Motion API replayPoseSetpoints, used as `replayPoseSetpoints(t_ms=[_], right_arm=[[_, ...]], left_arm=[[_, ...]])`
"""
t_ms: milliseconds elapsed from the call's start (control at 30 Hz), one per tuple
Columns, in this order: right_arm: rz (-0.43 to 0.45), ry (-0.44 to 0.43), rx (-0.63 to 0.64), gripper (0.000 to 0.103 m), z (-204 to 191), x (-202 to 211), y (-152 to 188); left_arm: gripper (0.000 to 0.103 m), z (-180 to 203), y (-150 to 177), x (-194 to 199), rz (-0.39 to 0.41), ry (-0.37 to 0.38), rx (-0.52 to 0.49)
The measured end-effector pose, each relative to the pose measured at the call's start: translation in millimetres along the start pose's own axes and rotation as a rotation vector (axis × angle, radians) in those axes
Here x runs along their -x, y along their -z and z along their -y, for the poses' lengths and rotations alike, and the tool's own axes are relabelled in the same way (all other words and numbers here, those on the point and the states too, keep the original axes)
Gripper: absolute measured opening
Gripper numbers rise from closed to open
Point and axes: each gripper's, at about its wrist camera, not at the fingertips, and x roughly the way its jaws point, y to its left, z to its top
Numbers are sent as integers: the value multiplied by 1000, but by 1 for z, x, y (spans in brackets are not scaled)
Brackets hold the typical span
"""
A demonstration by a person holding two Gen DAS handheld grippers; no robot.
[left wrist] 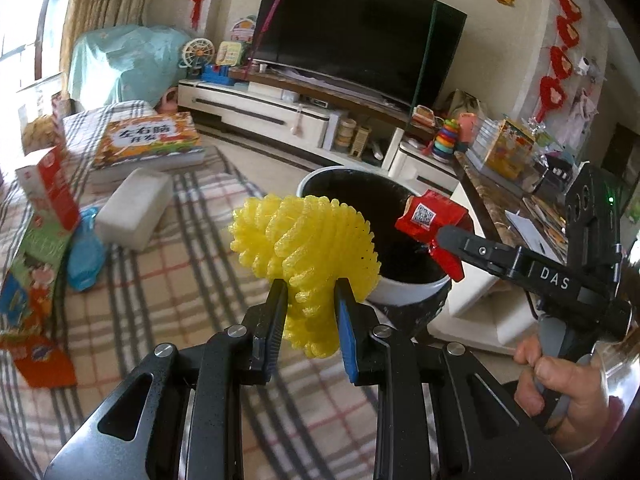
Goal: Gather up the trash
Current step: 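Carry the foam net and red bag over the bin and release them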
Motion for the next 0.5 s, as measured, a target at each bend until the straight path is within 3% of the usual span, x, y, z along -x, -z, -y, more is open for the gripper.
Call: replayPoseSetpoints(t_ms=[500], right_arm=[[-16,36,-30,58,30,-5,-14]], left_arm=[[23,27,-28,-35,-32,28,-44]])
